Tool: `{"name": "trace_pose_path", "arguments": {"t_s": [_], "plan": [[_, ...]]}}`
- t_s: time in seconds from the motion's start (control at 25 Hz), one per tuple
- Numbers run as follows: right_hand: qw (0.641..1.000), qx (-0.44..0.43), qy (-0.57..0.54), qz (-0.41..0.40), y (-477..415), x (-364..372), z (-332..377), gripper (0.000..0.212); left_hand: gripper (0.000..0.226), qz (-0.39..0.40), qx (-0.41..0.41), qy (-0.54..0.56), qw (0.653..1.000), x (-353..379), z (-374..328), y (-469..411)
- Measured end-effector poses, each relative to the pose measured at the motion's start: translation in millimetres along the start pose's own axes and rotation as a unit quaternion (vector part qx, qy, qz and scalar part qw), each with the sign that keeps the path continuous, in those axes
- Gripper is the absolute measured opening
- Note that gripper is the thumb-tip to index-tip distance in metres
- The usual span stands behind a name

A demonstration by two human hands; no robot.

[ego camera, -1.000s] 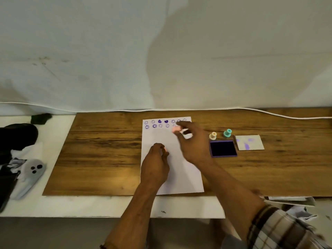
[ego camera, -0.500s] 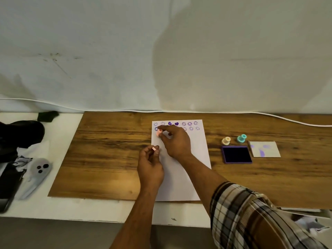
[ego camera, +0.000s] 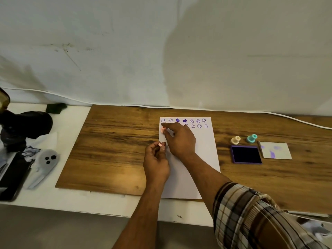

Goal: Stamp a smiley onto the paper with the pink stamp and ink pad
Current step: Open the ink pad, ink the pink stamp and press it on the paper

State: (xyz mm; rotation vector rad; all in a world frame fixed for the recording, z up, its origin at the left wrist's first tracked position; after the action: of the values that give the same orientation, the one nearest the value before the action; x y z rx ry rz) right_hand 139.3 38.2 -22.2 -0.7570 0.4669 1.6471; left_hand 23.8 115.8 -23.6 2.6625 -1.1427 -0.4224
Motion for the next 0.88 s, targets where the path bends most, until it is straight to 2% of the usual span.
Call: {"name": "trace_pose_path", "arguments": {"t_s": [0.2,0.36,0.48,0.64,0.8,0.88], "plan": [[0.991,-0.082,0.100,0.032,-8.1,-6.9,15.6,0.030,0.026,-0.006,-0.008,-0.005,1.000,-0.3,0.0,-0.8],[0.953,-0.146,0.240,0.110,-17.3,-8.5,32.5,0.031,0.025,-0.011,-0.014,-0.003,1.000,-1.0,0.6,-1.7],[0.929,-0.165,0.303,0.133,-22.8,-8.5,45.3,0.028,0.022,-0.015,-0.023,0.008,1.000,0.2,2.1,-2.7],[0.912,-0.175,0.339,0.152,-22.6,-8.2,56.5,0.023,0.019,-0.009,-0.028,0.020,0.999,0.4,3.3,-0.4],[0.907,-0.186,0.347,0.152,-24.5,-4.9,55.7,0.024,0.018,-0.002,-0.024,0.020,1.000,-0.9,-0.5,0.5],[0.915,-0.173,0.327,0.161,-25.5,-5.7,47.3,0.025,0.015,-0.001,-0.022,0.019,1.000,-1.4,-2.3,0.6]]}}
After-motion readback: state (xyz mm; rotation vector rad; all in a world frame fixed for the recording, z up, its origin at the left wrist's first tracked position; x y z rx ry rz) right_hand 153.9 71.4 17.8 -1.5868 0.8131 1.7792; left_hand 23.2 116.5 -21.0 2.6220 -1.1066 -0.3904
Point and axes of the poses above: each hand's wrist, its own y-axis away from the middle knuckle, its own x-axis out of the palm, z = x × y, the point moved 4 cm from there along -y, towards the middle knuckle, and after that the axes turned 1 degree about -y, right-handed, at the moved point
